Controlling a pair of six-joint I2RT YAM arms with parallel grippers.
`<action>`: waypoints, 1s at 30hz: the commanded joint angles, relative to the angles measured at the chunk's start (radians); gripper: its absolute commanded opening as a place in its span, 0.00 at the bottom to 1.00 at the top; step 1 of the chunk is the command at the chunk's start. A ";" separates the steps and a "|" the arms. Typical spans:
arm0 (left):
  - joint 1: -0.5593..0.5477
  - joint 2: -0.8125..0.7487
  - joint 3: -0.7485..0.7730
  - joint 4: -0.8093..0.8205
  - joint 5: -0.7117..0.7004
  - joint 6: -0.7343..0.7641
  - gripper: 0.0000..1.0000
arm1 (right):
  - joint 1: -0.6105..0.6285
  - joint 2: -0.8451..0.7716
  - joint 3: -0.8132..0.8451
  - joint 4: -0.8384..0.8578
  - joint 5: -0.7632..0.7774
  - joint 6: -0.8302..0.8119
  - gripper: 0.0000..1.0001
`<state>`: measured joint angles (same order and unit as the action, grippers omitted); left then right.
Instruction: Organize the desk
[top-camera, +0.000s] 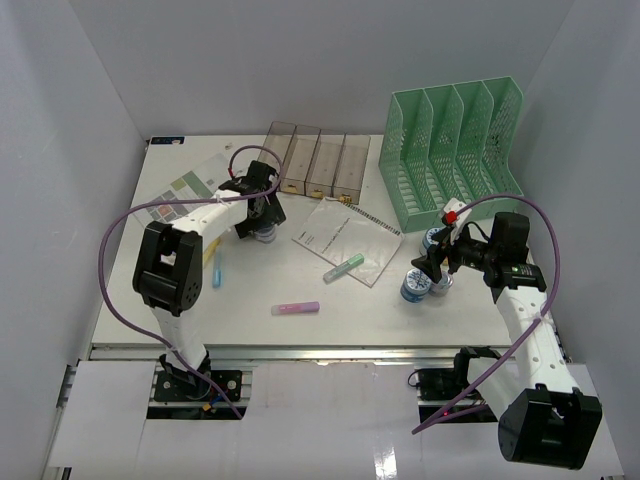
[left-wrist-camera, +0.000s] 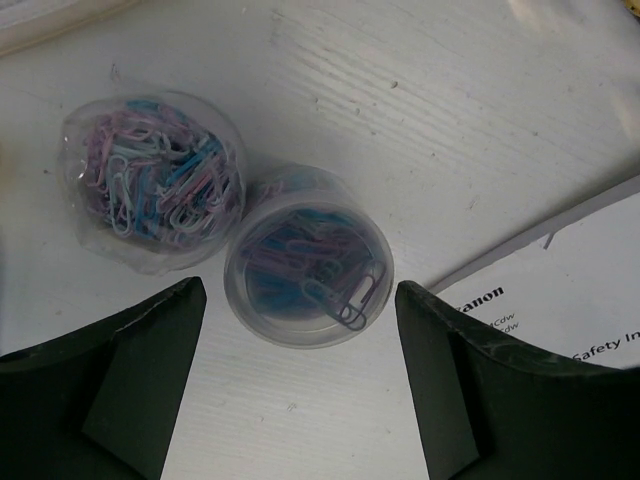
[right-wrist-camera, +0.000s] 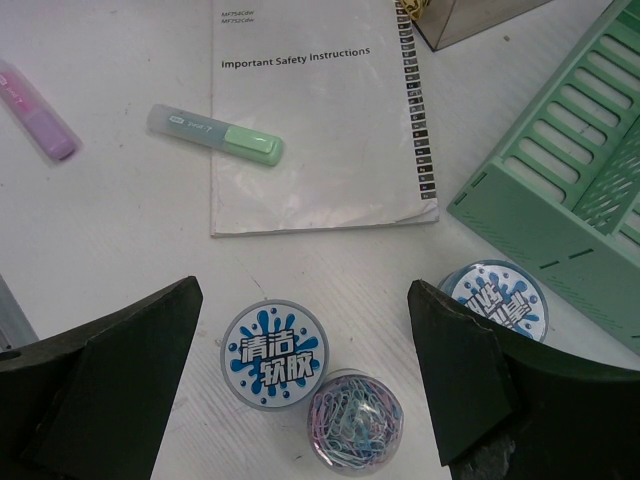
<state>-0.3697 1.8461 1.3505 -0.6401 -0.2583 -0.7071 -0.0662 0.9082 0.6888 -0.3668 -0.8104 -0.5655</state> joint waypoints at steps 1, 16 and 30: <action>-0.005 0.044 0.085 -0.053 -0.033 0.001 0.87 | -0.007 -0.014 -0.012 0.028 0.000 -0.013 0.90; -0.015 0.054 0.135 -0.069 -0.036 0.008 0.43 | -0.007 -0.014 -0.015 0.026 -0.002 -0.016 0.90; 0.022 0.121 0.562 -0.070 0.059 0.163 0.11 | -0.008 -0.021 -0.021 0.028 -0.019 -0.015 0.90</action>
<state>-0.3929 1.9530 1.7420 -0.7228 -0.2159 -0.5814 -0.0708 0.9028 0.6722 -0.3645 -0.8112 -0.5733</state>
